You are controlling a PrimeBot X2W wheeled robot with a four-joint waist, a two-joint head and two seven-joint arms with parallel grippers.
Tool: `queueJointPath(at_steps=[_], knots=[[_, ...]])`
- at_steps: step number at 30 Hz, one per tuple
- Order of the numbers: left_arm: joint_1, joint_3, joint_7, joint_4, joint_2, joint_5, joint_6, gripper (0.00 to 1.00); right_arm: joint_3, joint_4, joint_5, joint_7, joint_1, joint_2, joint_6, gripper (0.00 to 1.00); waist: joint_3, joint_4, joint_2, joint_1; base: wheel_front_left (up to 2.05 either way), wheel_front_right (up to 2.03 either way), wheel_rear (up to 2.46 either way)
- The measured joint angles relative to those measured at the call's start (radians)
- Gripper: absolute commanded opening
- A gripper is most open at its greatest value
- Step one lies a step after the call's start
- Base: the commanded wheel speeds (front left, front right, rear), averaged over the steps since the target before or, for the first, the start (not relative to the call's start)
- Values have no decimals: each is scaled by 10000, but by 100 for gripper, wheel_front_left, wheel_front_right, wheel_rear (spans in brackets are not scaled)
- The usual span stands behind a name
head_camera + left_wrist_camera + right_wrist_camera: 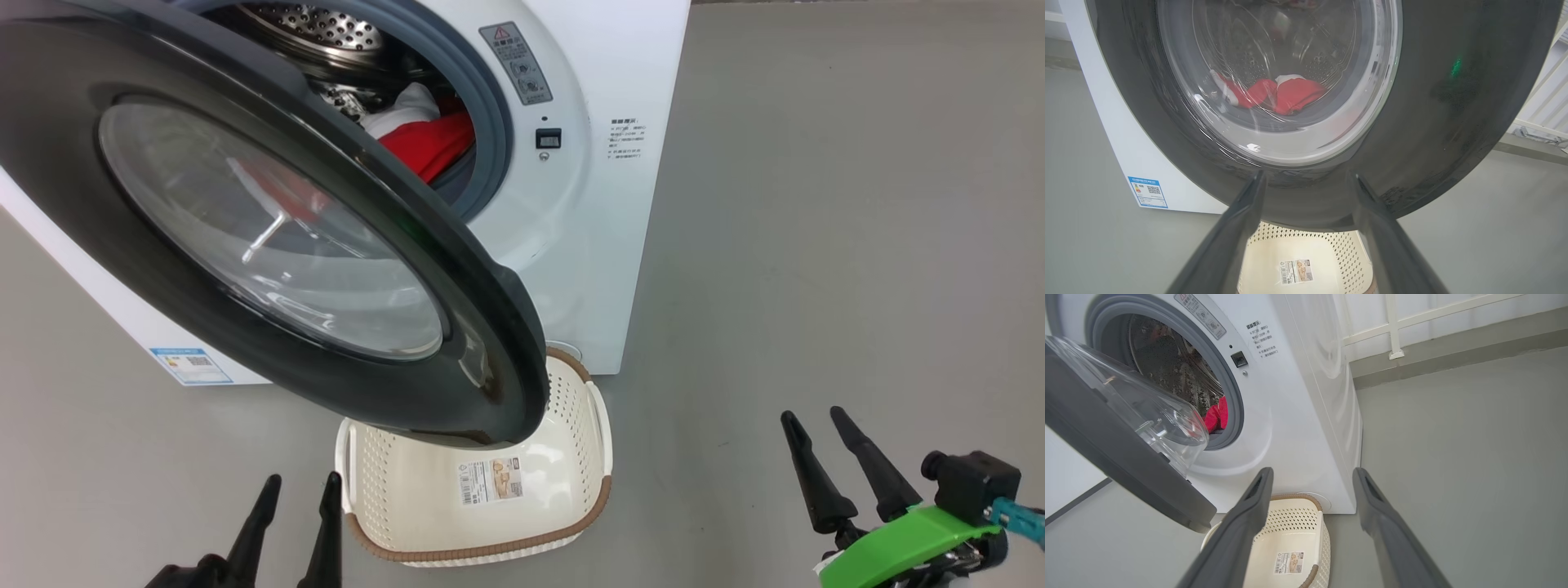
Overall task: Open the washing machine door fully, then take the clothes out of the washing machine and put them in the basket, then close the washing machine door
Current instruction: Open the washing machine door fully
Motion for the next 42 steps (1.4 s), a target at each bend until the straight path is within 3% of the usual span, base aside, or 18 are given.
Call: queueJointPath(at_steps=[9, 12, 31, 32, 34, 42], knots=[[-2, 10, 0, -46, 0, 0, -2, 100, -2057, -1152, -2416, -21, 863, 1275, 0, 100, -29, 11, 0, 0, 0, 0, 0], [-1, 12, 0, -92, 2, 0, 0, 100, -2247, -1317, -2847, -27, 1183, 1473, 2, 100, -56, 38, 0, 0, 0, 0, 0], [-1, 0, 0, -167, 0, 0, 0, 100, -2449, -1258, -3058, -27, 1496, 1820, 0, 100, -17, 58, 0, 0, 0, 0, 0], [-1, -6, 0, -167, 0, -2, 0, 100, -2416, -1269, -3005, -27, 1493, 1822, 0, 45, -22, 71, 0, 0, 0, 0, 0], [-1, -23, 0, -165, 0, -2, 0, 100, -2343, -1317, -2706, -27, 1471, 1841, 0, 0, -29, 100, 0, 0, 0, 0, 0], [-1, -198, 0, -157, 2, -2, -2, 100, -1536, -1820, -1496, -27, 654, 1837, 0, 0, -15, 211, 0, 0, 0, 0, 0]])
